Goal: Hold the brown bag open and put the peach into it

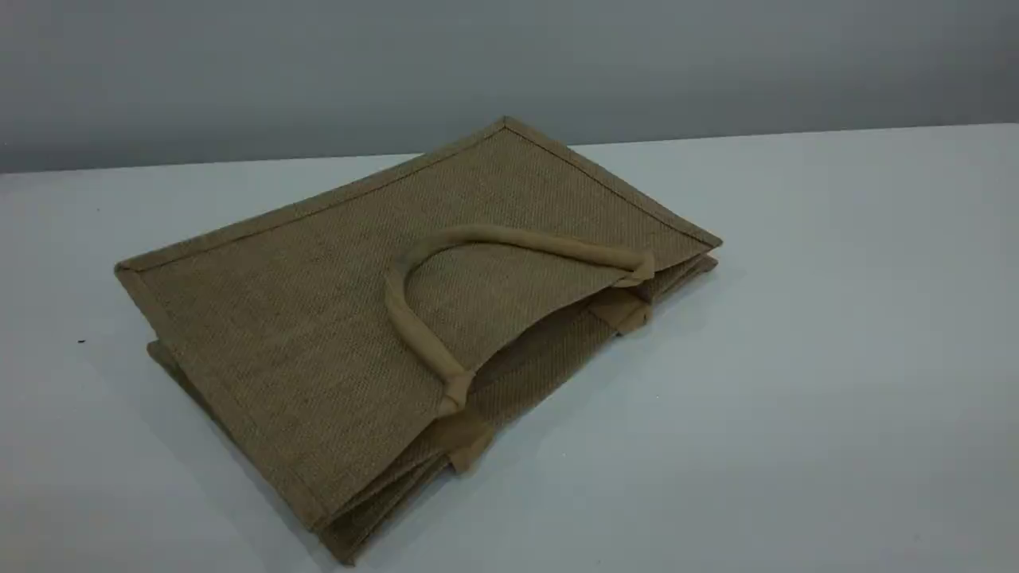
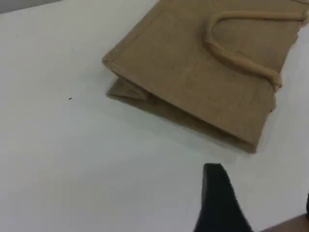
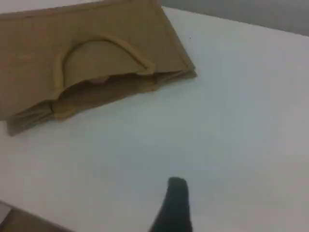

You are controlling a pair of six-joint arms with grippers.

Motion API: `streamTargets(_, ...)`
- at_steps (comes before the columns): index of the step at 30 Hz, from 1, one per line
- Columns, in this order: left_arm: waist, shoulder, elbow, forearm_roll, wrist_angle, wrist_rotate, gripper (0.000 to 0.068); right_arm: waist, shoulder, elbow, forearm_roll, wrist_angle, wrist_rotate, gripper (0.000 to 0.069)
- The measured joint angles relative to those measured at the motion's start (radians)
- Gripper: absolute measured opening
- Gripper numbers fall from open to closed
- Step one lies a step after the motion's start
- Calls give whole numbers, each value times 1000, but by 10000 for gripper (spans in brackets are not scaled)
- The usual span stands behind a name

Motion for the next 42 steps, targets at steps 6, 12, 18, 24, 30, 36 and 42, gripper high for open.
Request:
streamTargets(6,0,0,0,-1,-1,0,385,0,0,0,0,0,0,582)
streamTargets(12,36,-2,0,-3,-1,1,385,1,0,0,0,0,0,582)
streamTargets(18,164,-8,0,-3,-1,1,385,-89,-16,-1,6,1,-2,582)
streamTargets(24,272,-50,0,-3,-1,4,385,-216,-42,-1,5,1,-2,582)
streamTargets(30,284,-67,0,-2,0,4,385,-231,-62,-1,5,1,-3,582)
streamTargets(36,280,-66,0,-1,0,5,385,-251,-61,-1,5,1,-3,582)
streamTargets(42,267,-66,0,-1,0,5,385,-279,-61,-1,4,1,-4,582)
